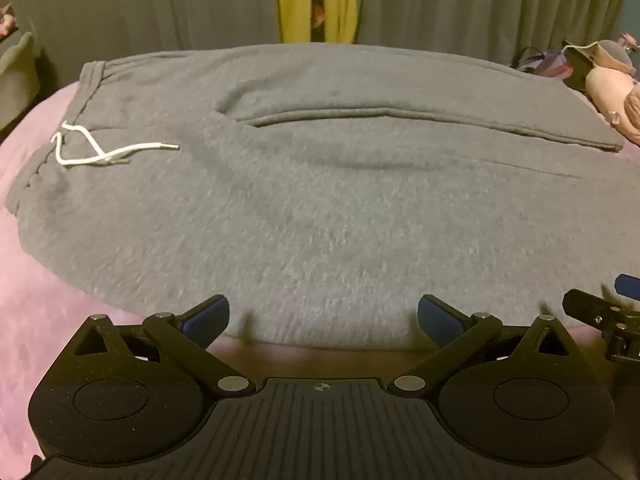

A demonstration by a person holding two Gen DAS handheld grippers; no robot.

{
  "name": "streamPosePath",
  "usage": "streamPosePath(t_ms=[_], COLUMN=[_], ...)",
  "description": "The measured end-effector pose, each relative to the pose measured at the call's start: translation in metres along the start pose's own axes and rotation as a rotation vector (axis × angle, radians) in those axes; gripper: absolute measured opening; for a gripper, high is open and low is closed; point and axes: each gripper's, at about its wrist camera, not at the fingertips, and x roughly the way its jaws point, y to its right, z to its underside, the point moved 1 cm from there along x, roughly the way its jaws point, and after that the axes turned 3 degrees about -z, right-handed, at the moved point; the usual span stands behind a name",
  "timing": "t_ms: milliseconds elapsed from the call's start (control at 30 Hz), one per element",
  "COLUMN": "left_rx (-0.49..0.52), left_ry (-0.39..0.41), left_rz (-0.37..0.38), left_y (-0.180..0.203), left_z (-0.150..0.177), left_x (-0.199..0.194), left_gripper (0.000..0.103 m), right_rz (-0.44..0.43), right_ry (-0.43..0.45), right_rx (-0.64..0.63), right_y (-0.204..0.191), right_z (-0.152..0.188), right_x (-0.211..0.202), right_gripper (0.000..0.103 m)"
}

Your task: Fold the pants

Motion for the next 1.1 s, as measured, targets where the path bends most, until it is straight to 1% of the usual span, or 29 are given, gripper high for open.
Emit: streamPosePath(t_ms=[67,233,433,1100], left_rx=[0.001,-0.009,-0.016,-0.013], left_ry=[-0.007,-0.013,-0.009,-0.027], left_rz=[0.011,0.007,-0.016,-0.031], left_y=[-0.0003,-0.0068,-0.0029,-0.0031], left_z=[-0.0002,-0.0021,0.0005,0.0027], left_x=[0.0000,0.0006,0.0036,0.0069], left_gripper=[0.103,0.103,0.103,0.103], right_rz=[0.002,0.004,0.001,-0.011], right_ry=[0.003,0.002,-0.005,-0.009], right_rx=[-0.003,0.002,0.004,0.019], right_y=[-0.0004,-0.0011,-0.0035,0.0012], right_z=[-0.0010,-0.0040,-0.0066,0.0013], right_x=[-0.0001,0.0000,0.0015,0.0061], right_gripper=[0.099,0.099,0.099,0.099])
